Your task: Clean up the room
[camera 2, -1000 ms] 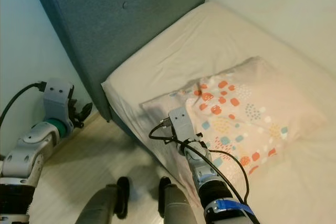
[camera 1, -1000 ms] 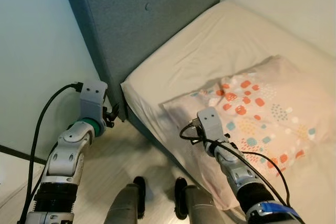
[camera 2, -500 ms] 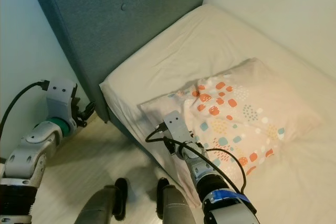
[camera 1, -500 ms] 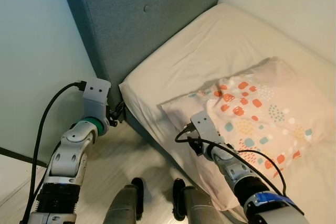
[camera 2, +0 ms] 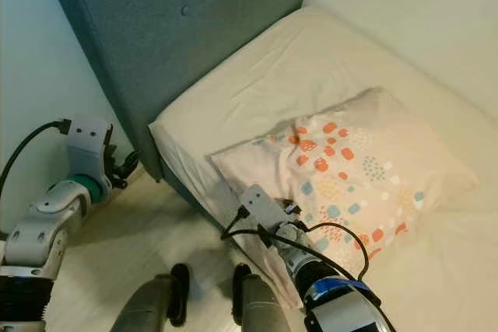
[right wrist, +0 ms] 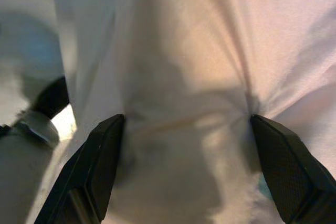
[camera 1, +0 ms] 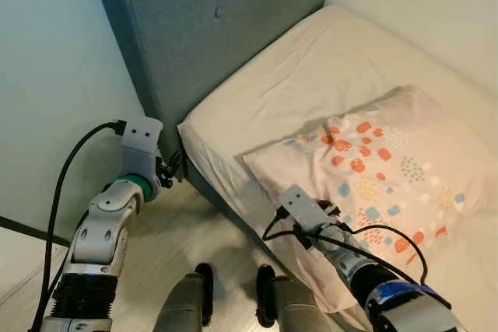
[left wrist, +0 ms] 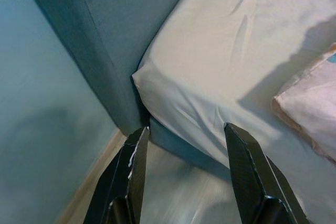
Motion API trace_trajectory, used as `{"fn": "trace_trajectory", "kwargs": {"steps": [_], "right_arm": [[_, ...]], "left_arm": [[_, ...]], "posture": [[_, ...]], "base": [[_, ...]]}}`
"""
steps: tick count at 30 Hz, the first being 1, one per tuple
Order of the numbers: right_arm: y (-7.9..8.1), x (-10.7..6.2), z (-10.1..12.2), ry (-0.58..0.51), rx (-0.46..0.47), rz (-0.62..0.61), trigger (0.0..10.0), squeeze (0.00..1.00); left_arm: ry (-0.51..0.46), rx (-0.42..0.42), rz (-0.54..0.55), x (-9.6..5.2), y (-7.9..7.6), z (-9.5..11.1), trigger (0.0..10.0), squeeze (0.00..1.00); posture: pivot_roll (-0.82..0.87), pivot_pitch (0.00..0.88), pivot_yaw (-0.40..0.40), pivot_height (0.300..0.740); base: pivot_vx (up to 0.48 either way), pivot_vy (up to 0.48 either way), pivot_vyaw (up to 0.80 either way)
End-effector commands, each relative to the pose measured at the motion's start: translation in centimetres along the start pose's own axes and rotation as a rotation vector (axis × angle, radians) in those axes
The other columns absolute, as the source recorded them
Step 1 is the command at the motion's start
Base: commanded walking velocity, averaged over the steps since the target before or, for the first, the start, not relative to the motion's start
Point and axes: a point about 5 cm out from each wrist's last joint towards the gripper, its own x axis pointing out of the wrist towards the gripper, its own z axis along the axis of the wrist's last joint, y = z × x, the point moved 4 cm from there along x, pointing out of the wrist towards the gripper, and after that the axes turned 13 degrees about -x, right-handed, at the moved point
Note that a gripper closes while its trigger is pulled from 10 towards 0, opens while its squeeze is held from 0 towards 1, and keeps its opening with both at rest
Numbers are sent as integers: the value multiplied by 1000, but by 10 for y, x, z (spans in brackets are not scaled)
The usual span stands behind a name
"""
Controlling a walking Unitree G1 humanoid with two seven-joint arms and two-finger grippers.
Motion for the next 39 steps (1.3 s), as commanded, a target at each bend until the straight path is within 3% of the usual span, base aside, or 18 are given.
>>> {"fn": "trace_trajectory", "kwargs": {"steps": [1, 6, 7, 8, 9, 10, 11, 12, 13, 15, 18, 26, 34, 36, 37, 39], "right_arm": [[7, -3, -30, 100, -41, 4, 10000, 0], [4, -4, -39, 138, -28, -21, 10000, 0], [-6, -6, -51, 185, 64, -81, 9765, 0], [-6, -6, -51, 185, 64, -81, 9765, 0], [-9, -6, -55, 203, 116, -102, 8353, 0], [-11, -7, -59, 222, 196, -115, 2941, 0], [-11, -7, -59, 222, 196, -115, 2941, 0], [-12, -7, -61, 232, 246, -120, 2000, 0], [-12, -7, -63, 237, 310, -121, 0, 0], [-15, -7, -61, 233, 407, -125, 0, 0], [-18, -6, -57, 217, 465, -136, 0, 0], [-23, -4, -49, 181, 520, -151, 0, 0], [-42, -4, -42, 119, 568, -226, 0, 0], [-65, -5, -36, 57, 564, -321, 0, 0], [-90, -9, -28, -11, 538, -415, 0, 0], [-106, -12, -20, -60, 515, -472, 0, 0]], "left_arm": [[32, -2, 12, -3, 3, -9, 10000, 0], [30, -3, 13, -3, 3, -7, 10000, 0], [26, -4, 16, -4, 3, -5, 10000, 0], [26, -4, 16, -4, 3, -5, 10000, 0], [25, -4, 17, -4, 3, -5, 10000, 0], [24, -5, 17, -4, 3, -4, 10000, 0], [24, -5, 17, -4, 3, -4, 10000, 0], [23, -5, 17, -4, 3, -4, 10000, 0], [21, -5, 18, -4, 3, -3, 10000, 0], [16, -6, 20, -5, 4, -1, 10000, 0], [14, -6, 21, -5, 5, 1, 10000, 0], [8, -4, 17, -3, 3, 4, 10000, 0], [-1, -1, 9, -2, 0, 8, 10000, 0], [6, -9, -117, -6, -20, 14, 10000, 0], [15, -4, -261, -13, -42, 19, 10000, 0], [24, 8, -336, -18, -52, 22, 10000, 0]], "posture": [[50, 229, -27, 740], [54, 231, -27, 740], [57, 232, -25, 740], [57, 232, -25, 740], [57, 232, -25, 740], [61, 235, -24, 740], [61, 235, -24, 740], [61, 235, -24, 740], [62, 235, -24, 740], [62, 236, -21, 740], [59, 236, -21, 740], [55, 233, -18, 740], [46, 229, -16, 740], [45, 228, -15, 740], [44, 227, -15, 740], [44, 227, -15, 740]], "base": [[0, 0, 0], [0, 0, 0], [0, 0, 0], [0, 0, 0], [0, 0, 0], [0, 0, 0], [0, 0, 0], [0, 0, 0], [0, 0, 0], [0, 0, 0], [0, 0, 0], [0, 0, 0], [0, 0, 0], [0, 0, 0], [0, 0, 0], [0, 0, 0]]}}
